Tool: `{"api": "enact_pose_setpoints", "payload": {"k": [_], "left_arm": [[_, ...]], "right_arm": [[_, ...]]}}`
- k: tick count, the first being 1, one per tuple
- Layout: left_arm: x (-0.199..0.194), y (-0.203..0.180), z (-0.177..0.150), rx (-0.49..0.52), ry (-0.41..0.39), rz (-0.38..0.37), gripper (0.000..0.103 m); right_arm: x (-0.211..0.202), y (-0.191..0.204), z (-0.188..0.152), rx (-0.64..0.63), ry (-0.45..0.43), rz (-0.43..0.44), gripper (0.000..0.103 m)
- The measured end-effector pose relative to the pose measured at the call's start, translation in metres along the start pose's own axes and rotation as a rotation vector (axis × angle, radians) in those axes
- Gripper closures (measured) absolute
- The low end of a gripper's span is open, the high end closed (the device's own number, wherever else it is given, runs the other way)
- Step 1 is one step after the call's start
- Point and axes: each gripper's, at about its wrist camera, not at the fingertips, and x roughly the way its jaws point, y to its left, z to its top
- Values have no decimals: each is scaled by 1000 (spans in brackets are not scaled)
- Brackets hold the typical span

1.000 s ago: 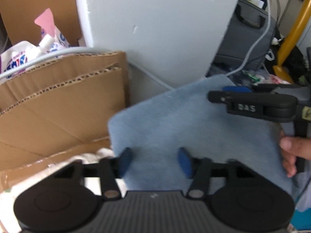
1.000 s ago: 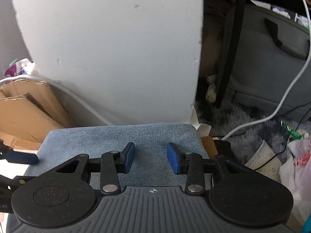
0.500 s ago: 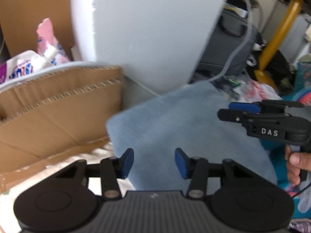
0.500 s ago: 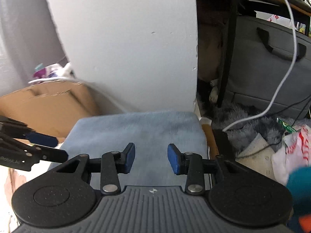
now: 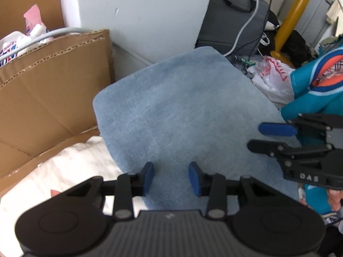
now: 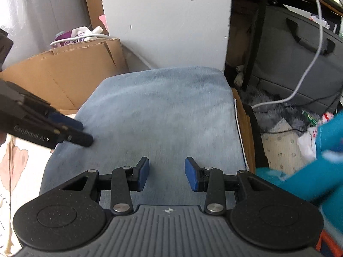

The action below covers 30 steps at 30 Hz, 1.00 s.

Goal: Fold clothes
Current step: 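Press the placed stack flat with both grippers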

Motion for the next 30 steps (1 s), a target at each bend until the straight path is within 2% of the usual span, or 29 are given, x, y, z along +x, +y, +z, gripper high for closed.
{"api": "enact_pose_setpoints", "payload": {"k": [5, 12, 18, 20, 25, 28, 30], "left_arm": [[-1, 3, -5, -16, -6, -6, 62], [-5, -4, -10, 37, -18, 31, 62], [-29, 8, -30, -101, -18, 26, 66], [-37, 13, -39, -158, -25, -4, 66], [-54, 13, -56, -212, -62, -20, 57], [-54, 12, -67, -258, -51, -53, 52], [-51, 9, -75, -272, -43, -63, 53]], "right_arm": [[-16, -1, -19, 20, -5, -10, 60], [-35, -1, -47, 58, 2, -24, 60], [-58, -8, -64, 161, -37, 8, 59], [-66, -12, -68, 207, -57, 17, 58], [-74, -20, -81, 300, -83, 14, 57], [-72, -22, -89, 357, -82, 23, 57], [-68, -20, -95, 387, -79, 29, 57]]}}
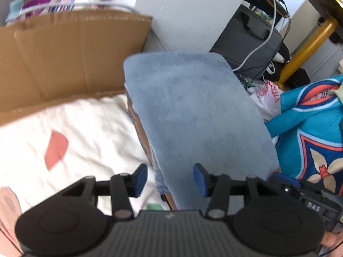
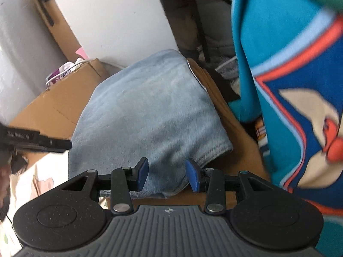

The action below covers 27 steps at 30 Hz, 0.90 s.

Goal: Fold clothes
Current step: 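Press the placed stack flat with both grippers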

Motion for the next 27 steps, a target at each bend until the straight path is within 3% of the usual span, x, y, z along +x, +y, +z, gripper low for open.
{"api": "enact_pose_setpoints", "payload": {"k": [4, 9, 11, 13, 17, 22, 26, 27], "left_arm": [[4, -4, -17, 10, 36, -2, 60], [-5, -4, -31, 7, 71, 26, 60], [-10, -2, -33, -6, 94, 55, 59], [-16, -4, -34, 7, 115, 83, 47], [-32, -2, -33, 1, 150, 111, 41], [-69, 11, -27, -58, 174, 158, 27], [-108, 21, -22, -109, 205, 206, 23], [-119, 24, -20, -132, 210, 206, 16]], "right_arm": [[12, 2, -12, 18, 41, -30, 57], [6, 4, -24, 43, 47, -35, 56], [2, 6, -27, 55, 48, -29, 52], [0, 9, -27, 100, 67, -42, 42], [-9, 23, -18, 104, 81, -44, 17], [-25, 39, 3, 158, 138, -49, 10], [-41, 60, 20, 146, 201, -53, 8], [-47, 66, 25, 126, 212, -52, 8]]}}
